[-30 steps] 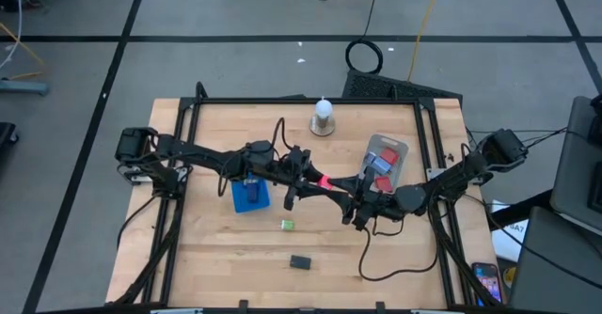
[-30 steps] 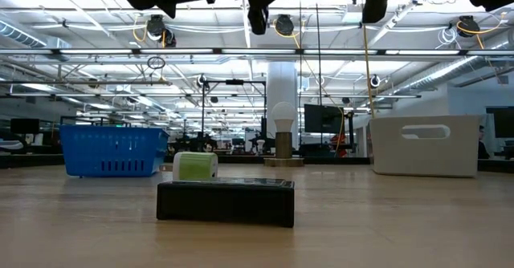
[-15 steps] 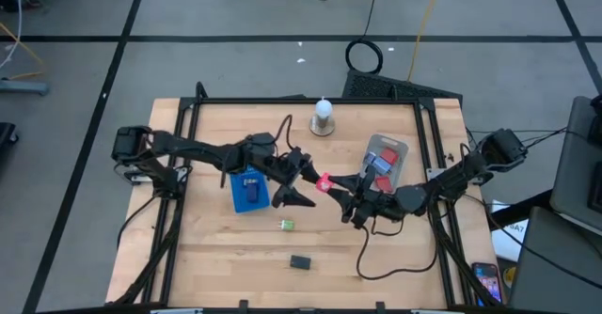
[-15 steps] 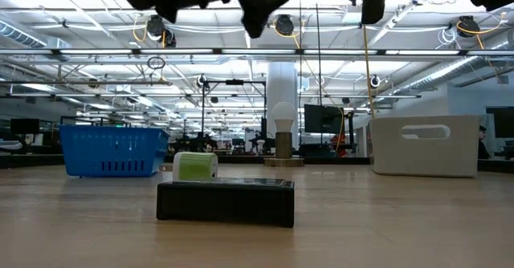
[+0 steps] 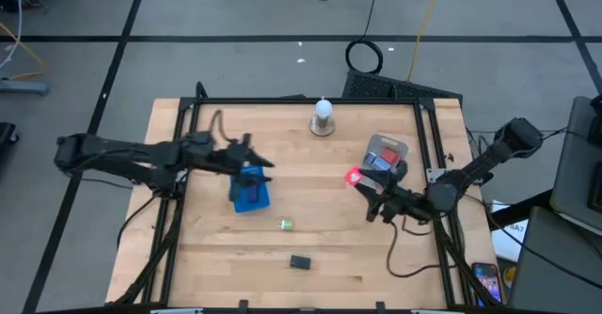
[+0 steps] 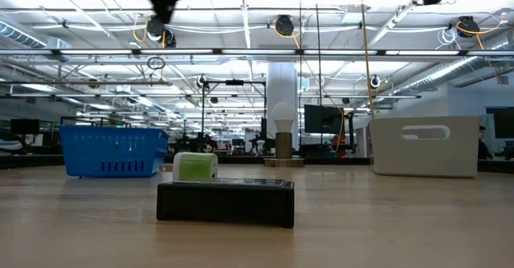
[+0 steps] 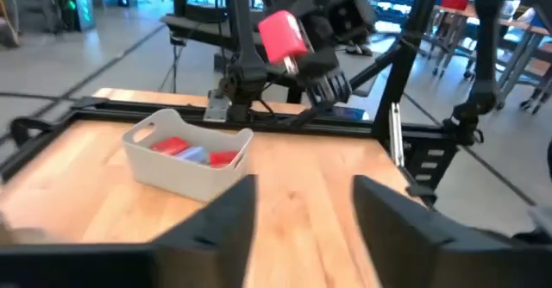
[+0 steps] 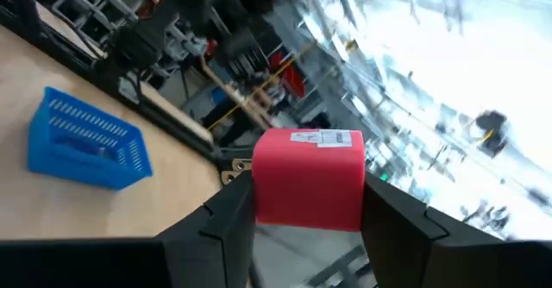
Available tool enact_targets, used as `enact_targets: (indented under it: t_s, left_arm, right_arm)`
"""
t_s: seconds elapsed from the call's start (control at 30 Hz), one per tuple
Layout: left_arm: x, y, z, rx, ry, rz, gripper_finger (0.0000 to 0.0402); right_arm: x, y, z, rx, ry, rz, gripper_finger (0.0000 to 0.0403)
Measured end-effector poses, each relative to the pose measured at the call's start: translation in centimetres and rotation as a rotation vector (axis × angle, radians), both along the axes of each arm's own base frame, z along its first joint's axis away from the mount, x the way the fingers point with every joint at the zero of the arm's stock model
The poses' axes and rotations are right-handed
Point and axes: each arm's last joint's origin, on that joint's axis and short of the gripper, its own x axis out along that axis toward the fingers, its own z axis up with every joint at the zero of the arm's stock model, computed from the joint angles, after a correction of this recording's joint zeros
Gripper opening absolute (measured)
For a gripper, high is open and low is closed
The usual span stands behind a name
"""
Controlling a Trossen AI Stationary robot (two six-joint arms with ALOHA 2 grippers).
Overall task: Pick & Place Office items
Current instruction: Put the pink charger adapter into the gray bin
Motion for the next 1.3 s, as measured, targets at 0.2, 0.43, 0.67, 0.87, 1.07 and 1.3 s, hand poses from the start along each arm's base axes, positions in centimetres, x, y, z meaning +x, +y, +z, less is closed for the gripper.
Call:
enact_targets:
  t_s: [0.2, 0.43, 0.67, 0.87, 1.07, 1.3]
  left_arm:
    - [-4.9, -0.5, -2.9, 0.022, -0.027, 0.015, 0.0026]
    - [-6.9, -0.5, -6.3, 0.009, -0.02, 0.105, 0.0006]
    - [-7.1, -0.6, -6.9, -0.012, -0.012, 0.102, 0.0019]
    - [-7.1, -0.8, -6.9, 0.008, -0.016, 0.086, 0.0007]
    - [-7.1, -1.0, -6.9, 0.011, -0.016, 0.071, 0.0013]
    - [-7.1, -1.1, -6.9, 0.012, -0.015, 0.065, 0.0003]
  right_arm:
    - [-2.4, -1.1, 0.2, 0.204, -0.019, -0.118, 0.0159]
    - [-4.1, -2.5, 1.0, 0.367, -0.107, -0.351, 0.0159]
    - [-4.1, -2.6, 0.9, 0.323, -0.072, -0.368, 0.0159]
    - [-3.0, -1.5, 0.4, 0.324, -0.016, 0.18, 0.0159]
    - [-1.9, -3.1, -1.4, 0.56, 0.132, 0.391, 0.0159]
    - [-3.1, -7.2, -1.6, 0.772, 0.168, 0.248, 0.0159]
